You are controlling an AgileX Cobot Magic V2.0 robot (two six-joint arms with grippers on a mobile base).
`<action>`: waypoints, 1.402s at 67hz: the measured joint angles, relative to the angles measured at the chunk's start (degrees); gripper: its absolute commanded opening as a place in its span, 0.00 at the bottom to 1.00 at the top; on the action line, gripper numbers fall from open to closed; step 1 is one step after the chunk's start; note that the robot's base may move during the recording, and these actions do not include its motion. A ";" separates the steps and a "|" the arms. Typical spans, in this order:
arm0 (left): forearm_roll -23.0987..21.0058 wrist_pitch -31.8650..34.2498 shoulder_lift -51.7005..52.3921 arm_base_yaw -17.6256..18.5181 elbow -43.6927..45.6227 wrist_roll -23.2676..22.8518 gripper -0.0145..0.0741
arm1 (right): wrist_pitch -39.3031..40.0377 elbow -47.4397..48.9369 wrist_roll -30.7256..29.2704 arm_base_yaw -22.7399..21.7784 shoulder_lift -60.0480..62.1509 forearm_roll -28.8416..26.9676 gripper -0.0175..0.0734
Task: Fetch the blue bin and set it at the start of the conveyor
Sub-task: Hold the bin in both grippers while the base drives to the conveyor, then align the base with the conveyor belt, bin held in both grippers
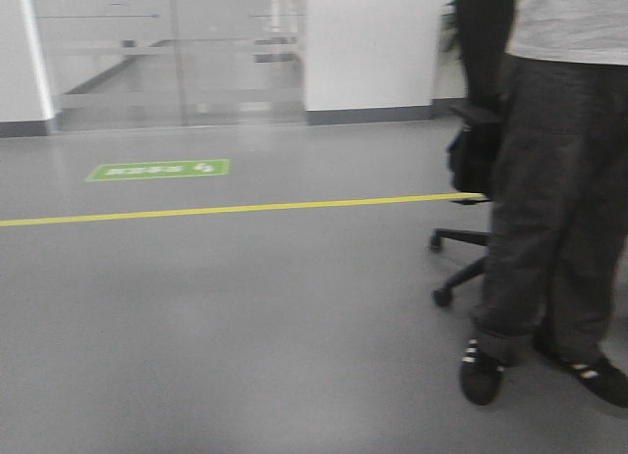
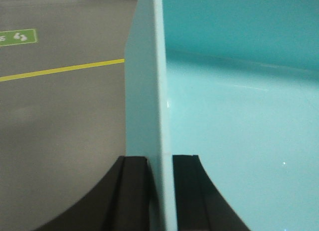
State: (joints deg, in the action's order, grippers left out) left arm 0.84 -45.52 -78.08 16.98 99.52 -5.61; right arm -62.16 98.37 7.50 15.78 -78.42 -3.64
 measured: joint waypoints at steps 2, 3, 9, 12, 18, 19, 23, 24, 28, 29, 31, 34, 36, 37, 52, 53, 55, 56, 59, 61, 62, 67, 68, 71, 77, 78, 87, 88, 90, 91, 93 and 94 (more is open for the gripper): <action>0.00 0.00 0.00 0.00 0.00 0.00 0.04 | 0.00 0.00 0.00 0.00 0.00 0.00 0.03; 0.00 0.00 0.00 0.00 0.00 0.00 0.04 | 0.00 0.00 0.00 0.00 0.00 0.00 0.03; 0.00 0.00 0.00 0.00 0.00 0.00 0.04 | 0.00 0.00 0.00 0.00 0.00 0.00 0.03; 0.00 0.00 0.00 0.00 0.00 0.00 0.04 | 0.00 0.00 0.00 0.00 0.00 0.00 0.03; 0.00 0.00 0.00 0.00 0.00 0.00 0.04 | 0.00 0.00 0.00 0.00 0.00 0.00 0.03; 0.00 0.00 0.00 0.00 0.00 0.00 0.04 | 0.00 0.00 0.00 0.00 0.00 0.00 0.03; 0.00 0.00 0.00 0.00 0.00 0.00 0.04 | 0.00 0.00 0.00 0.00 0.00 0.00 0.03; 0.00 0.00 0.00 0.00 0.00 0.00 0.04 | 0.00 0.00 0.00 0.00 0.00 0.00 0.03; 0.00 0.00 0.00 0.00 0.00 0.00 0.04 | 0.00 0.00 0.00 0.00 0.00 0.00 0.03; 0.00 0.00 0.00 0.00 0.00 0.00 0.04 | 0.00 0.00 0.00 0.00 0.00 0.00 0.03; 0.00 0.00 0.00 0.00 0.00 0.00 0.04 | 0.00 0.00 0.00 0.00 0.00 0.00 0.03; 0.00 0.00 0.00 0.00 0.00 0.00 0.04 | 0.00 0.00 0.00 0.00 0.00 0.00 0.03; 0.00 0.00 0.00 0.00 0.00 0.00 0.04 | 0.00 0.00 0.00 0.00 0.00 0.00 0.03; 0.00 0.00 0.00 0.00 0.00 0.00 0.04 | 0.00 0.00 0.00 0.00 0.00 0.00 0.03; 0.00 0.00 0.00 0.00 0.00 0.00 0.04 | 0.00 0.00 0.00 0.00 0.00 0.00 0.03; 0.00 0.00 0.00 0.00 0.00 0.00 0.04 | 0.00 0.00 0.00 0.00 0.00 0.00 0.03; 0.00 0.00 0.00 0.00 0.00 0.00 0.04 | 0.00 0.00 0.00 0.00 0.00 0.00 0.03; 0.00 0.00 0.00 0.00 0.00 0.00 0.04 | 0.00 0.00 0.00 0.00 0.00 0.00 0.03; 0.00 0.00 0.00 0.00 0.00 0.00 0.04 | 0.00 0.00 0.00 0.00 0.00 0.00 0.03; 0.00 0.00 0.00 0.00 0.00 0.00 0.04 | 0.00 0.00 0.00 0.00 0.00 0.00 0.03; 0.00 0.10 0.00 0.00 0.00 0.00 0.04 | 0.00 0.00 0.00 0.00 0.00 0.00 0.03; 0.00 0.10 0.00 0.00 0.00 0.00 0.04 | 0.00 0.00 0.00 0.00 0.00 0.00 0.03; 0.00 0.10 0.00 0.00 0.00 0.00 0.04 | 0.00 0.00 0.00 0.00 0.00 0.00 0.03; 0.00 0.10 0.00 0.00 0.00 0.00 0.04 | 0.00 0.00 0.00 0.00 0.00 0.00 0.03; 0.00 0.10 0.00 0.00 0.00 0.00 0.04 | 0.00 0.00 0.00 0.00 0.00 0.00 0.03; 0.00 0.10 0.00 0.00 0.00 0.00 0.04 | 0.00 0.00 0.00 0.00 0.00 0.00 0.03; 0.00 0.10 0.00 0.00 0.00 0.00 0.04 | 0.00 0.00 0.00 0.00 0.00 0.00 0.03; 0.00 0.10 0.00 0.00 0.00 0.00 0.04 | 0.00 0.00 0.00 0.00 0.00 0.00 0.03; 0.00 0.10 0.00 0.00 0.00 0.00 0.04 | 0.00 0.00 0.00 0.00 0.00 0.00 0.03; 0.00 0.10 0.00 0.00 0.00 0.00 0.04 | 0.00 0.00 0.00 0.00 0.00 0.00 0.03; 0.00 0.10 0.00 0.00 0.00 0.00 0.04 | 0.00 0.00 0.00 0.00 0.00 0.00 0.03; 0.00 0.10 0.00 0.00 0.00 0.00 0.04 | 0.00 0.00 0.00 0.00 0.00 0.00 0.03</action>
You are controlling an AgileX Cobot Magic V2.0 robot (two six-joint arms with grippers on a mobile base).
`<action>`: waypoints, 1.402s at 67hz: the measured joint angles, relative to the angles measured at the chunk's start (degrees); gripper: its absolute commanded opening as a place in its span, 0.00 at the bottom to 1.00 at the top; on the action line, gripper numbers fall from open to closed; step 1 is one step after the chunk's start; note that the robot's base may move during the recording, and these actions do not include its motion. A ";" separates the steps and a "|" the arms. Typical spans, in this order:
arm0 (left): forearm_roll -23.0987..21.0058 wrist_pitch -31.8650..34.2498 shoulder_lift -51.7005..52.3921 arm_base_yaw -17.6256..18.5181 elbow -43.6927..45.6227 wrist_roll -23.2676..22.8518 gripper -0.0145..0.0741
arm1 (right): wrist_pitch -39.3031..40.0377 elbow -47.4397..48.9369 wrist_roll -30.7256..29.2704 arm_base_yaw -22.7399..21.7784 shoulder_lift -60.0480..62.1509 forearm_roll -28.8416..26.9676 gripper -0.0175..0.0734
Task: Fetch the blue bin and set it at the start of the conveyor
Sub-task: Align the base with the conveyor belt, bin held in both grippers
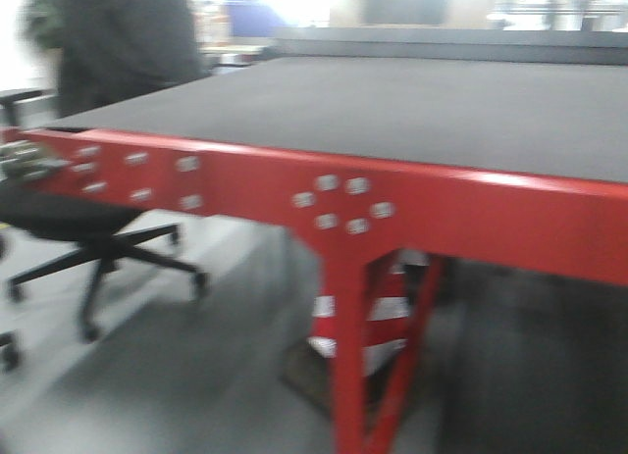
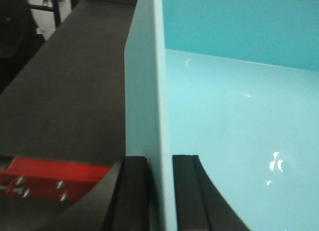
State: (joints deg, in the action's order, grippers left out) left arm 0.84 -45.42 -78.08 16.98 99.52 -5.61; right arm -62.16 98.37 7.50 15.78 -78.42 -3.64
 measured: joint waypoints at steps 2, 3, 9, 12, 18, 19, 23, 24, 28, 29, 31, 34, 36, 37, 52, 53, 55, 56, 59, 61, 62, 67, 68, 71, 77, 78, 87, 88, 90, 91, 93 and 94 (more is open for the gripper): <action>0.00 0.00 0.00 0.00 0.00 0.00 0.04 | 0.00 0.00 0.00 0.00 0.00 0.00 0.03; 0.00 0.00 0.00 0.00 0.00 0.00 0.04 | 0.00 0.00 0.00 0.00 0.00 0.00 0.03; 0.00 0.00 0.00 0.00 0.00 0.00 0.04 | 0.00 0.00 0.00 0.00 0.00 0.00 0.03; 0.00 0.00 0.00 0.00 0.00 0.00 0.04 | 0.00 0.00 0.00 0.00 0.00 0.00 0.03; 0.00 0.12 -0.10 0.00 0.00 0.00 0.04 | 0.00 0.00 0.00 0.00 0.00 0.00 0.03; 0.00 0.12 -0.10 0.00 0.00 0.00 0.04 | 0.00 0.00 0.00 0.00 0.00 0.00 0.03; 0.00 0.12 -0.10 0.00 0.00 0.00 0.04 | 0.00 0.00 0.00 0.00 0.00 0.00 0.03; 0.00 0.12 -0.10 0.00 0.00 0.00 0.04 | 0.00 0.00 0.00 0.00 0.00 0.00 0.03; 0.00 0.12 -0.10 0.00 0.00 0.00 0.04 | 0.00 0.00 0.00 0.00 0.00 0.00 0.03; 0.00 0.12 -0.10 0.00 0.00 0.00 0.04 | 0.00 0.00 0.00 0.00 0.00 0.00 0.03; 0.00 0.22 -0.10 0.00 0.00 0.00 0.04 | 0.00 0.00 0.00 0.00 0.00 0.00 0.03; 0.00 0.22 -0.10 0.00 0.00 0.00 0.04 | 0.00 0.00 0.00 0.00 0.00 0.00 0.03; 0.00 0.22 -0.10 0.00 0.00 0.00 0.04 | 0.00 0.00 0.00 0.00 0.00 0.00 0.03; 0.00 0.22 -0.10 0.00 0.00 0.00 0.04 | 0.00 0.00 0.00 0.00 0.00 0.00 0.03; 0.00 0.22 -0.31 0.00 0.00 0.00 0.04 | 0.00 0.00 0.00 0.00 0.00 0.21 0.03; 0.00 0.22 -0.31 0.00 0.00 0.00 0.04 | 0.00 0.00 0.00 0.00 0.00 0.21 0.03; 0.00 0.22 -0.31 0.00 0.00 0.00 0.04 | 0.00 0.00 0.00 0.00 0.00 0.21 0.03; 0.00 0.22 -0.31 0.00 0.00 0.00 0.04 | 0.00 0.00 0.00 0.00 0.00 0.21 0.03; 0.00 0.30 -0.31 0.00 0.00 0.00 0.04 | 0.00 0.00 0.00 0.00 0.00 0.21 0.03; 0.00 0.30 -0.31 0.00 0.00 0.00 0.04 | 0.00 0.00 0.00 0.00 0.00 0.21 0.03; 0.00 0.30 -0.31 0.00 0.00 0.00 0.04 | 0.00 0.00 0.00 0.00 0.00 0.21 0.03; 0.00 0.30 -0.31 0.00 0.00 0.00 0.04 | 0.00 0.00 0.00 0.00 0.00 0.21 0.03; 0.00 0.30 -0.31 0.00 0.00 0.00 0.04 | 0.00 0.00 0.00 0.00 0.00 0.21 0.03; 0.00 0.30 -0.31 0.00 0.00 0.00 0.04 | 0.00 0.00 0.00 0.00 0.00 0.21 0.03; 0.00 0.30 -0.31 0.00 0.00 0.00 0.04 | 0.00 0.00 0.00 0.00 0.00 0.21 0.03; 0.00 0.30 -0.31 0.00 0.00 0.00 0.04 | 0.00 0.00 0.00 0.00 0.00 0.21 0.03; 0.00 0.30 -0.31 0.00 0.00 0.00 0.04 | 0.00 0.00 0.00 0.00 0.00 0.21 0.03; 0.00 0.30 -0.31 0.00 0.00 0.00 0.04 | 0.00 0.00 0.00 0.00 0.00 0.21 0.03; 0.00 0.30 -0.31 0.00 0.00 0.00 0.04 | 0.00 0.00 0.00 0.00 0.00 0.21 0.03; 0.00 0.30 -0.31 0.00 0.00 0.00 0.04 | 0.00 0.00 0.00 0.00 0.00 0.21 0.03; 0.00 0.30 -0.31 0.00 0.00 0.00 0.04 | 0.00 0.00 0.00 0.00 0.00 0.21 0.03; 0.00 0.30 -0.31 0.00 0.00 0.00 0.04 | 0.00 0.00 0.00 0.00 0.00 0.21 0.03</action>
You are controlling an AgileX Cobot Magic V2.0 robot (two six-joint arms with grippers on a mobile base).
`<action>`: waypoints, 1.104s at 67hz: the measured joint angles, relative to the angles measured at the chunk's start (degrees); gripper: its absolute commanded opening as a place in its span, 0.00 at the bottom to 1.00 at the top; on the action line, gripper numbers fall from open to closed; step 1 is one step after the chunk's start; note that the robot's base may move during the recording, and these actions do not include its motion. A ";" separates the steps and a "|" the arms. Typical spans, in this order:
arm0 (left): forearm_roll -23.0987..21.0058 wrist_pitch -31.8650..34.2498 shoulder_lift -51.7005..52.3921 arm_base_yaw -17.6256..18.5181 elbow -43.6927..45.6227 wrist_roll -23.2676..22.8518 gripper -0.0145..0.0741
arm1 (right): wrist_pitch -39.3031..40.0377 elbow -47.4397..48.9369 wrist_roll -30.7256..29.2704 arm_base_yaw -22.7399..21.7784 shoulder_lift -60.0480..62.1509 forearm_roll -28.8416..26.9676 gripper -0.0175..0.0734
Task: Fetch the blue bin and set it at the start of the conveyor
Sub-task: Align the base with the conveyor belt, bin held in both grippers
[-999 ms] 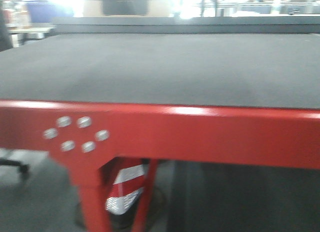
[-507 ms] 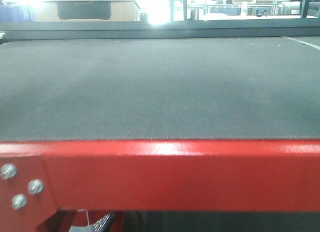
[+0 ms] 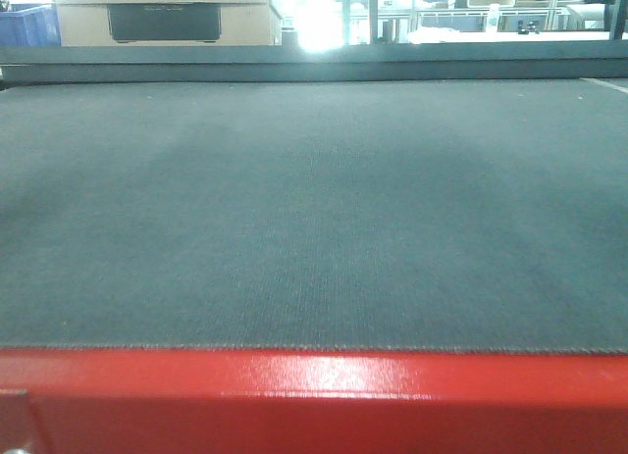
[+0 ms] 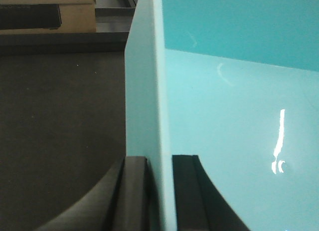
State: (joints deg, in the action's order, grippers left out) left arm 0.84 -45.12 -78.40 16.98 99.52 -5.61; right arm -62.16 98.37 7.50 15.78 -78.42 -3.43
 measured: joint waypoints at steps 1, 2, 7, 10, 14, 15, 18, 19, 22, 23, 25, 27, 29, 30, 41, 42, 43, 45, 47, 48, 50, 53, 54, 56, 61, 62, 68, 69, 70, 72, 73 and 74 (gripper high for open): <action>0.00 0.00 0.00 0.00 0.00 0.00 0.04 | 0.00 0.00 0.00 0.00 0.00 0.00 0.03; 0.00 0.00 0.00 0.00 0.00 0.00 0.04 | 0.00 0.00 0.00 0.00 0.00 0.00 0.03; 0.00 0.00 0.00 0.00 0.00 0.00 0.04 | 0.00 0.00 0.00 0.00 0.00 0.00 0.03; 0.00 0.00 0.00 0.00 0.00 0.00 0.04 | 0.00 0.00 0.00 0.00 0.00 0.00 0.03; 0.00 0.00 0.00 0.00 0.00 0.00 0.04 | 0.00 0.00 0.00 0.00 0.00 0.00 0.03; 0.00 0.00 0.00 0.00 0.00 0.00 0.04 | 0.00 0.00 0.00 0.00 0.00 0.00 0.03; 0.00 0.00 0.00 0.00 0.00 0.00 0.04 | 0.00 0.00 0.00 0.00 0.00 0.00 0.03; 0.00 0.00 0.00 0.00 0.00 0.00 0.04 | 0.00 0.00 0.00 0.00 0.00 0.00 0.03; 0.00 0.00 0.00 0.00 0.00 0.00 0.04 | 0.00 0.00 0.00 0.00 0.00 0.00 0.03; 0.00 0.00 0.00 0.00 0.00 0.00 0.04 | 0.00 0.00 0.00 0.00 0.00 0.00 0.03; 0.00 0.00 0.00 0.00 0.00 0.00 0.04 | 0.00 0.00 0.00 0.00 0.00 0.00 0.03; 0.00 0.00 0.00 0.00 0.00 0.00 0.04 | 0.00 0.00 0.00 0.00 0.00 0.00 0.03; 0.00 0.00 0.00 0.00 0.00 0.00 0.04 | 0.00 0.00 0.00 0.00 0.00 0.00 0.03; 0.00 0.00 0.00 0.00 0.00 0.00 0.04 | 0.00 0.00 0.00 0.00 0.00 0.00 0.03; 0.00 0.00 0.00 0.00 0.00 0.00 0.04 | 0.00 0.00 0.00 0.00 0.00 0.00 0.03; 0.00 0.00 0.00 0.00 0.00 0.00 0.04 | 0.00 0.00 0.00 0.00 0.00 0.00 0.03; 0.00 0.00 0.00 0.00 0.00 0.00 0.04 | 0.00 0.00 0.00 0.00 0.00 0.00 0.03; 0.00 0.00 0.00 0.00 0.00 0.00 0.04 | 0.00 0.00 0.00 0.00 0.00 0.00 0.03; 0.00 0.00 0.00 0.00 0.00 0.00 0.04 | 0.00 0.00 0.00 0.00 0.00 0.00 0.03; 0.00 0.00 0.00 0.00 0.00 0.00 0.04 | 0.00 0.00 0.00 0.00 0.00 0.00 0.03; 0.00 0.00 0.00 0.00 0.00 0.00 0.04 | 0.00 0.00 0.00 0.00 0.00 0.00 0.03; 0.00 0.00 0.00 0.00 0.00 0.00 0.04 | 0.00 0.00 0.00 0.00 0.00 0.00 0.03; 0.00 0.00 0.00 0.00 0.00 0.00 0.04 | 0.00 0.00 0.00 0.00 0.00 0.00 0.03; 0.00 0.00 0.00 0.00 0.00 0.00 0.04 | 0.00 0.00 0.00 0.00 0.00 0.00 0.03; 0.00 0.00 0.00 0.00 0.00 0.00 0.04 | 0.00 0.00 0.00 0.00 0.00 0.00 0.03; 0.00 0.00 0.00 0.00 0.00 0.00 0.04 | 0.00 0.00 0.00 0.00 0.00 0.00 0.03; 0.00 0.00 0.00 0.00 0.00 0.00 0.04 | 0.00 0.00 0.00 0.00 0.00 0.00 0.03; 0.00 0.00 0.00 0.00 0.00 0.00 0.04 | 0.00 0.00 0.00 0.00 0.00 0.00 0.03; 0.00 0.00 0.00 0.00 0.00 0.00 0.04 | 0.00 0.00 0.00 0.00 0.00 0.00 0.03; 0.00 0.00 0.00 0.00 0.00 0.00 0.04 | 0.00 0.00 0.00 0.00 0.00 0.00 0.03; 0.00 0.00 0.00 0.00 0.00 0.00 0.04 | 0.00 0.00 0.00 0.00 0.00 0.00 0.03; 0.00 0.00 0.00 0.00 0.00 0.00 0.04 | 0.00 0.00 0.00 0.00 0.00 0.00 0.03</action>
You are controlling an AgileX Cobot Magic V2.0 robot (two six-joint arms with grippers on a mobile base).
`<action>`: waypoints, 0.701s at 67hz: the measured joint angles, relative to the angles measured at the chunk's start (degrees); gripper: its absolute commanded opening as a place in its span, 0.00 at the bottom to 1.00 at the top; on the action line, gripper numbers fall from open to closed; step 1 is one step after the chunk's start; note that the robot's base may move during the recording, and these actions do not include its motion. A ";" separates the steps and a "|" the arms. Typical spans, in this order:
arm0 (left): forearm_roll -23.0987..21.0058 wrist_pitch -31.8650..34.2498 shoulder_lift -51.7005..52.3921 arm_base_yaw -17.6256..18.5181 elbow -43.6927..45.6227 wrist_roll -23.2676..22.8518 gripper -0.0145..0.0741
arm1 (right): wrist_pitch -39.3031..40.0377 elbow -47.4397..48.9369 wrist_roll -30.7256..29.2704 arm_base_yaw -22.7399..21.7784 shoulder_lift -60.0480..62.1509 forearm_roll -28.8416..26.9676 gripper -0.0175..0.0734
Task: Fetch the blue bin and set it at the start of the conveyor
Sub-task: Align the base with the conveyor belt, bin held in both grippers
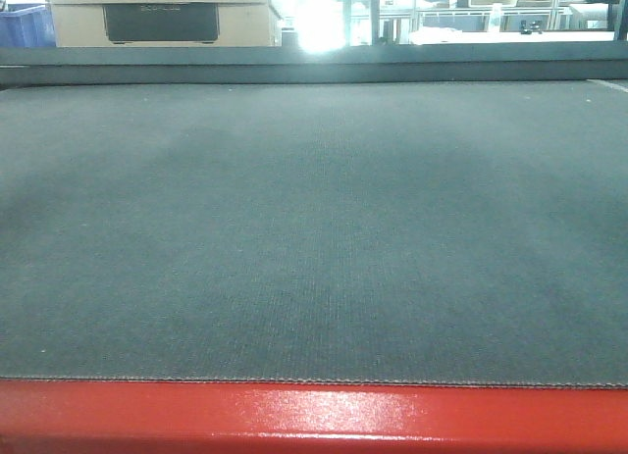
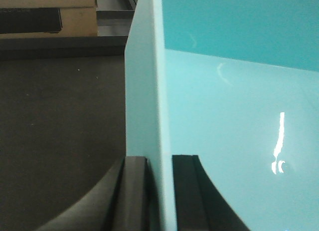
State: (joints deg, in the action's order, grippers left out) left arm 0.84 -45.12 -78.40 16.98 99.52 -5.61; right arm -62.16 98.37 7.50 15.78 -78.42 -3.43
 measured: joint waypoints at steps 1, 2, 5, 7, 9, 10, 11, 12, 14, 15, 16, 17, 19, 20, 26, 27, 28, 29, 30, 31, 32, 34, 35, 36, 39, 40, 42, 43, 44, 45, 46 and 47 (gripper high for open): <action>0.00 0.00 0.00 0.00 0.00 0.00 0.04 | 0.00 0.00 0.00 0.00 0.00 0.00 0.03; 0.00 0.00 0.00 0.00 0.00 0.00 0.04 | 0.00 0.00 0.00 0.00 0.00 0.00 0.03; 0.00 0.00 0.00 0.00 0.00 0.00 0.04 | 0.00 0.00 0.00 0.00 0.00 0.00 0.03; 0.00 0.00 0.00 0.00 0.00 0.00 0.04 | 0.00 0.00 0.00 0.00 0.00 0.00 0.03; 0.00 0.00 0.00 0.00 0.00 0.00 0.04 | 0.00 0.00 0.00 0.00 0.00 0.00 0.03; 0.00 0.00 0.00 0.00 0.00 0.00 0.04 | 0.00 0.00 0.00 0.00 0.00 0.00 0.03; 0.00 0.00 0.00 0.00 0.00 0.00 0.04 | 0.00 0.00 0.00 0.00 0.00 0.00 0.03; 0.00 0.00 0.00 0.00 0.00 0.00 0.04 | 0.14 0.00 0.00 0.00 0.00 0.00 0.03; 0.00 0.00 0.00 0.00 0.00 0.00 0.04 | 0.24 0.00 0.00 0.00 0.00 0.00 0.03; 0.00 0.00 0.00 0.00 0.00 0.00 0.04 | 0.34 0.00 0.00 0.00 0.00 0.00 0.03; 0.00 0.00 0.00 0.00 0.00 0.00 0.04 | 0.49 0.00 0.00 0.00 0.00 0.00 0.03; 0.00 0.00 0.00 0.00 0.00 0.00 0.04 | 0.48 0.00 0.00 0.00 0.00 0.00 0.03; 0.00 0.00 0.00 0.00 0.00 0.00 0.04 | 0.48 0.00 0.00 0.00 0.00 0.00 0.03; 0.00 0.00 0.00 0.00 0.00 0.00 0.04 | 0.48 0.00 0.00 0.00 0.00 0.00 0.03; 0.00 -0.12 0.00 0.00 0.00 0.00 0.04 | 0.48 0.00 0.00 0.00 0.00 0.00 0.03; 0.00 -0.38 0.00 0.00 0.00 0.00 0.04 | 0.48 0.00 0.00 0.00 0.00 0.00 0.03; 0.00 -0.55 0.00 0.00 0.00 0.00 0.04 | 0.48 0.00 0.00 0.00 0.00 0.00 0.03; 0.00 -0.93 0.00 0.00 0.00 0.00 0.04 | 0.48 0.00 0.00 0.00 0.00 0.00 0.03; 0.00 -1.55 0.00 0.00 0.00 0.00 0.04 | 0.48 0.00 0.00 0.00 -0.10 0.00 0.03; 0.00 -2.11 0.00 0.00 0.00 0.00 0.04 | 0.37 0.00 0.00 0.00 -0.10 0.18 0.03; 0.00 -2.74 -0.11 0.00 0.00 0.00 0.04 | 0.24 0.00 0.00 0.00 -0.10 0.29 0.03; 0.00 -4.02 -0.24 0.00 0.00 0.00 0.04 | 0.09 0.00 0.00 0.00 -0.16 0.56 0.03; 0.00 -4.72 -0.36 0.00 0.00 0.00 0.04 | -0.03 0.00 0.00 0.00 -0.28 0.69 0.03; -0.12 -5.45 -0.47 0.00 0.00 0.00 0.04 | 0.00 0.00 -0.12 0.00 -0.38 0.79 0.03; -0.12 -7.87 -0.97 0.00 -0.11 -0.13 0.04 | -0.33 0.00 -0.12 -0.10 -0.88 1.06 0.03; -0.12 -8.16 -1.13 0.00 -0.26 -0.23 0.04 | -0.30 0.00 -0.12 -0.24 -1.08 1.06 0.03; -0.12 -9.22 -1.56 0.00 -0.72 -0.33 0.04 | -0.54 0.00 -0.24 -0.50 -1.77 1.17 0.03; -0.24 -9.55 -1.78 0.00 -1.00 -0.33 0.04 | -0.52 0.00 -0.24 -0.52 -1.94 1.18 0.03; -0.24 -9.71 -2.04 0.00 -1.35 -0.36 0.04 | -0.56 0.00 -0.24 -0.62 -2.29 1.18 0.03; -0.24 -9.84 -2.30 0.00 -1.97 -0.46 0.04 | -0.65 0.00 -0.35 -0.80 -2.67 1.18 0.03; -0.36 -9.97 -2.69 0.00 -2.44 -0.46 0.04 | -0.65 0.00 -0.35 -0.97 -3.31 1.29 0.03; -0.35 -9.97 -2.97 0.00 -2.97 -0.46 0.04 | -0.77 0.00 -0.35 -1.12 -3.76 1.41 0.03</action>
State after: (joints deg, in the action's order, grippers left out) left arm 0.49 -55.09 -81.37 16.98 96.55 -6.07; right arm -62.93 98.37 7.15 14.67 -82.19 -2.02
